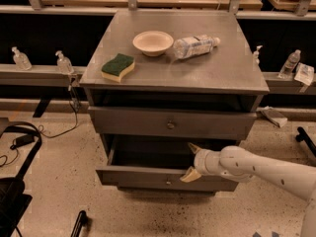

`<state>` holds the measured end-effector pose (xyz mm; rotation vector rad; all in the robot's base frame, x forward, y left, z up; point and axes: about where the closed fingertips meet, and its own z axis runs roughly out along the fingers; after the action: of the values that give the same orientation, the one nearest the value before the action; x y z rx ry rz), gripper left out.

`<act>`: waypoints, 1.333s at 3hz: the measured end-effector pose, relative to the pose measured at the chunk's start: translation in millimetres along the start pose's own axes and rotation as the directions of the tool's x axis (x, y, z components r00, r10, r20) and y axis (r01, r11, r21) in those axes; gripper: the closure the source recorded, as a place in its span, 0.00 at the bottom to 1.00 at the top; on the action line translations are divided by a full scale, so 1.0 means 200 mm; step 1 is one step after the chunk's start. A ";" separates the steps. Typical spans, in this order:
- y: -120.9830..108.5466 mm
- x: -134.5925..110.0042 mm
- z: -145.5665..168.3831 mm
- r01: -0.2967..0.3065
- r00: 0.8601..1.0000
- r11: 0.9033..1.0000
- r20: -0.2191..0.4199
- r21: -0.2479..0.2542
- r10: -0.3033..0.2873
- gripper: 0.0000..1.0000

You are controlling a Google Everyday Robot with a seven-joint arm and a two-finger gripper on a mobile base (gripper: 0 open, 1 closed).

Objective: Close middle drawer

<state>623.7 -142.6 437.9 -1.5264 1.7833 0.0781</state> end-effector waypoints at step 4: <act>0.23 -0.25 -0.18 -0.050 0.953 0.996 0.295 -0.075 0.070 0.00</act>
Offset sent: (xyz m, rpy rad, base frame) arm -0.2036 0.0584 0.1025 0.5517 0.1470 0.3669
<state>564.3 -107.1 473.0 -1.4220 1.5973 0.3817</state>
